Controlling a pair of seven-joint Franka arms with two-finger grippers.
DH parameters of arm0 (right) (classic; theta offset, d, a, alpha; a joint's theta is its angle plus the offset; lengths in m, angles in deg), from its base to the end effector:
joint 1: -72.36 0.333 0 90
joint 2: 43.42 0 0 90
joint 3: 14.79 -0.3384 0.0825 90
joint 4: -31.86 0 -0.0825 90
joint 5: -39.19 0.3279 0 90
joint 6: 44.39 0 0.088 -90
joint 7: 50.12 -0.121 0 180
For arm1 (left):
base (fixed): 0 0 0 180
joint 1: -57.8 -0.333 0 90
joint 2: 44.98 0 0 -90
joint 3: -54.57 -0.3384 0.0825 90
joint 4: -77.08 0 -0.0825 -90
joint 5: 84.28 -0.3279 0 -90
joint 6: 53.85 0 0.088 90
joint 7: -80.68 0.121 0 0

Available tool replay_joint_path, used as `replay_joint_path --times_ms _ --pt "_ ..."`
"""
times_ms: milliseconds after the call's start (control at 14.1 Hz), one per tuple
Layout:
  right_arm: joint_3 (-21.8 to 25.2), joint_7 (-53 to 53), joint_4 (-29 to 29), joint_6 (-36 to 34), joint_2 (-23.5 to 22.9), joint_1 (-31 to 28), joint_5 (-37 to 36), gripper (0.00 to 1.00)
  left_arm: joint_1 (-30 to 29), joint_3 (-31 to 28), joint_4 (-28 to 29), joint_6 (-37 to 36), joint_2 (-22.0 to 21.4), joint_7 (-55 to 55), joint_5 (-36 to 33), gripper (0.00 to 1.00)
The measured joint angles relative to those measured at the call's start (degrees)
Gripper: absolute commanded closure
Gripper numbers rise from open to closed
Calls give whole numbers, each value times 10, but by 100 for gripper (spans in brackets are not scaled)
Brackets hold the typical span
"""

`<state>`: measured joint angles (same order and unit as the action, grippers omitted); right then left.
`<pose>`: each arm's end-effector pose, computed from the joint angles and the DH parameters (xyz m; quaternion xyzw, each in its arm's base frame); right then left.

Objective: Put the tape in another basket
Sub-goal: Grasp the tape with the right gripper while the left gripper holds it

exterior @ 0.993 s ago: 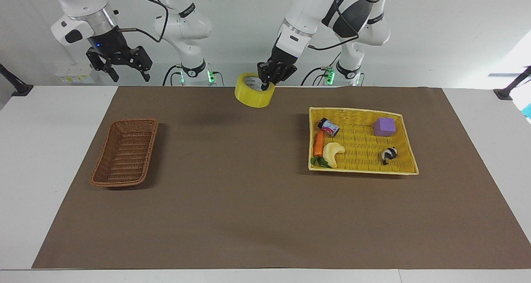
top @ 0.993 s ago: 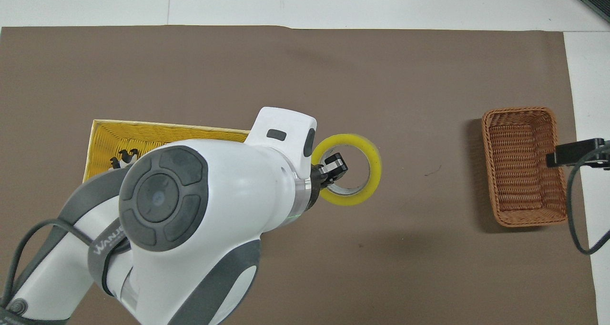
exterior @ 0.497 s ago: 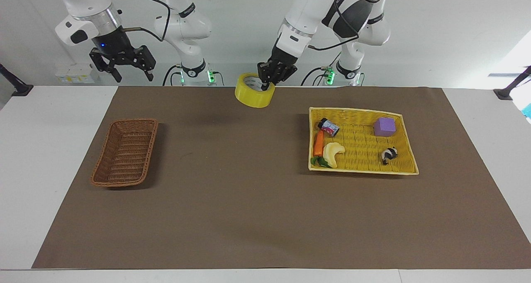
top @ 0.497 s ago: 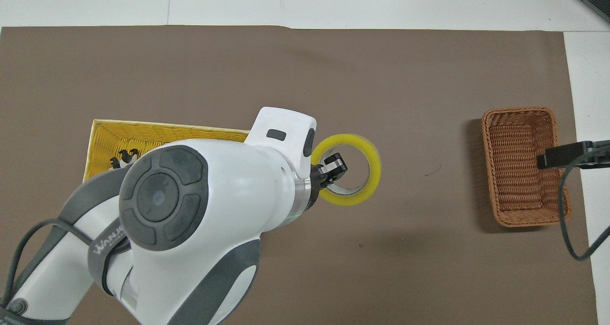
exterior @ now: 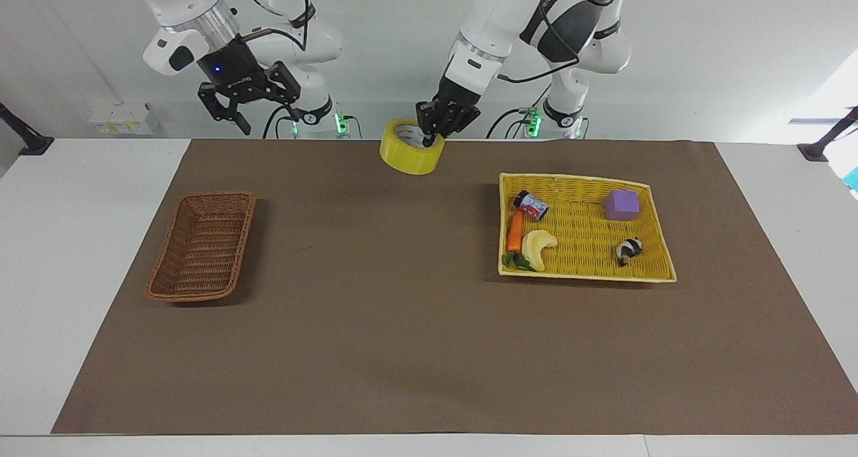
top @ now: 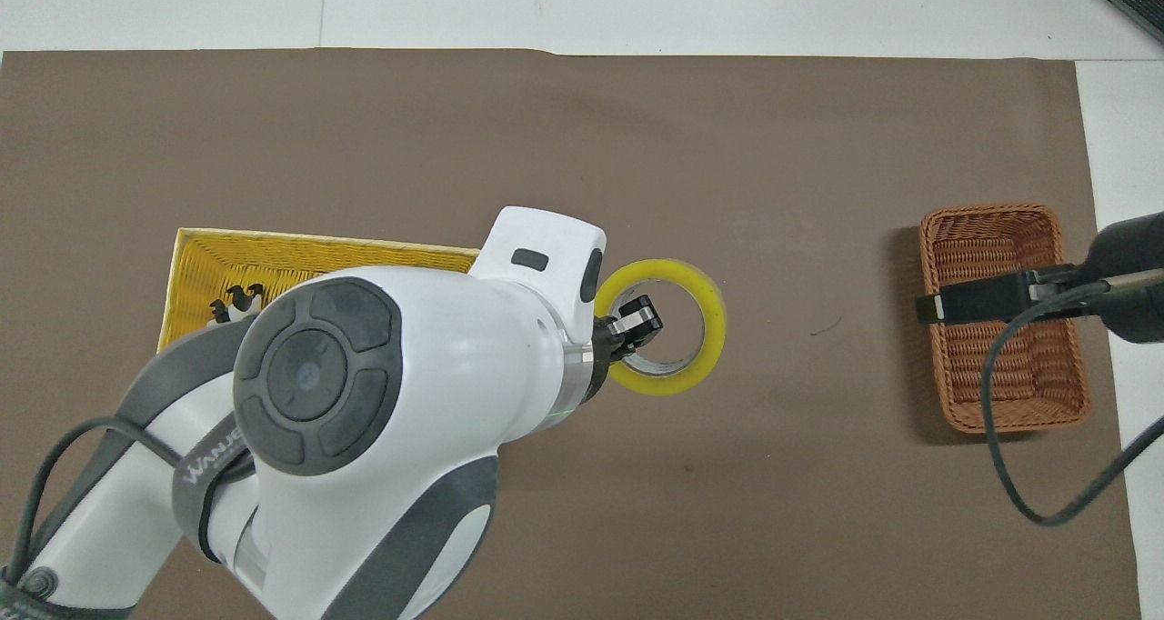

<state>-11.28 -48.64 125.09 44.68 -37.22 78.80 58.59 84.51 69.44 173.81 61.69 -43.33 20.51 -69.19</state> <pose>0.4580 0.0621 0.6670 -0.9840 -0.0437 -0.0153 0.1719 0.3994 -0.3763 0.6162 0.9606 0.1966 -0.0067 0.1965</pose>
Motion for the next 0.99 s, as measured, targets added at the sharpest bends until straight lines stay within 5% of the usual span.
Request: replay_joint_path --times_ms 355,709,993 --pt "-2 -13 46 75 -10 43 119 0 0 0 1 0 0 15 14 100" --pt "-4 3 106 170 -11 101 140 0 0 2 4 0 0 18 18 100" --pt "-2 26 117 174 -8 103 143 0 1 4 6 3 0 19 19 100"
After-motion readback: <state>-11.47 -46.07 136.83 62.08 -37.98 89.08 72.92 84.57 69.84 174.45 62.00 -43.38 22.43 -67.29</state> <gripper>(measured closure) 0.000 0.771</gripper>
